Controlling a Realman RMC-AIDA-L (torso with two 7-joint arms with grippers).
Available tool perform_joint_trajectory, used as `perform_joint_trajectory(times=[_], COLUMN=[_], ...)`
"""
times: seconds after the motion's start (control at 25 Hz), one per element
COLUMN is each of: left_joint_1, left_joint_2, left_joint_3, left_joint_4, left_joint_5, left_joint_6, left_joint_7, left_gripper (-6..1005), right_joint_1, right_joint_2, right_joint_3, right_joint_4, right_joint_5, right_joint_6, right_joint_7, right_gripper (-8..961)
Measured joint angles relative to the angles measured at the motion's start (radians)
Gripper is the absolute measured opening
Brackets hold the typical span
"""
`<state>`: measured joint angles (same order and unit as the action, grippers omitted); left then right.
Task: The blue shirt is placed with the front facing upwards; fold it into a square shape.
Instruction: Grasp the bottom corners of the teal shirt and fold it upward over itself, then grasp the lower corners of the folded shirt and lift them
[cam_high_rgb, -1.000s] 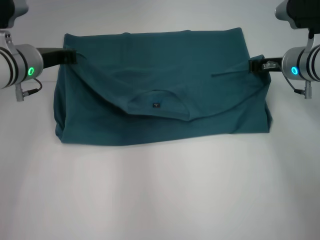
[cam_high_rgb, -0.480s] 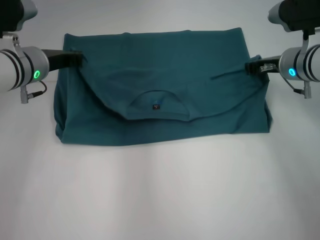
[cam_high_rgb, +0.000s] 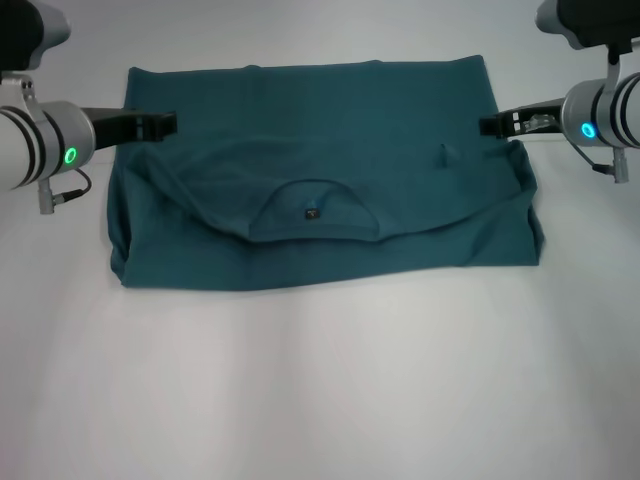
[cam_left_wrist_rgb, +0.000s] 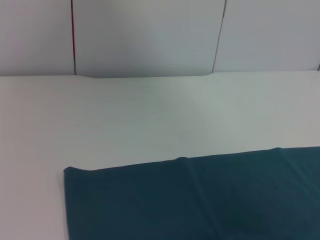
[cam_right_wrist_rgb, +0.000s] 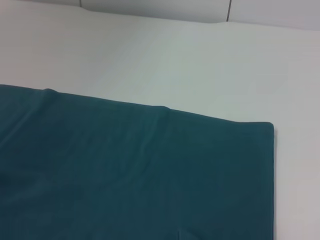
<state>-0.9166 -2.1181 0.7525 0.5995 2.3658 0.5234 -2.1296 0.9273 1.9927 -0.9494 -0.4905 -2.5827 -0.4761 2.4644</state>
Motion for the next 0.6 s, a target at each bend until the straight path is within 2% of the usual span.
perform_joint_trajectory(times=[0.28, 0.36, 0.52, 0.6], left_joint_1=[0.009, 0.018, 0.075, 0.114], left_joint_2=[0.002, 0.003, -0.002, -0.004], left_joint_3=[-0.003, -0.004, -0.004, -0.004], left_joint_4=[0.009, 0.022, 0.114, 0.165], left_joint_5=[-0.008, -0.008, -0.015, -0.045], left_joint_6=[0.006, 0.013, 0.08, 0.131], left_joint_7=[-0.052, -0.101, -0.246, -0.32], left_gripper=[537, 537, 537, 536], right_joint_1=[-0.002, -0.018, -0.11, -0.167], right_joint_2=[-0.021, -0.025, -0.015, -0.012], right_joint_3=[0.082, 0.104, 0.109, 0.109], right_joint_4=[-0.011, -0.035, -0.151, -0.205], right_joint_5=[0.024, 0.072, 0.246, 0.367], right_joint_6=[-0.089, -0.127, -0.228, -0.308], right_joint_7=[-0.002, -0.01, -0.068, -0.13], right_gripper=[566, 607, 715, 858])
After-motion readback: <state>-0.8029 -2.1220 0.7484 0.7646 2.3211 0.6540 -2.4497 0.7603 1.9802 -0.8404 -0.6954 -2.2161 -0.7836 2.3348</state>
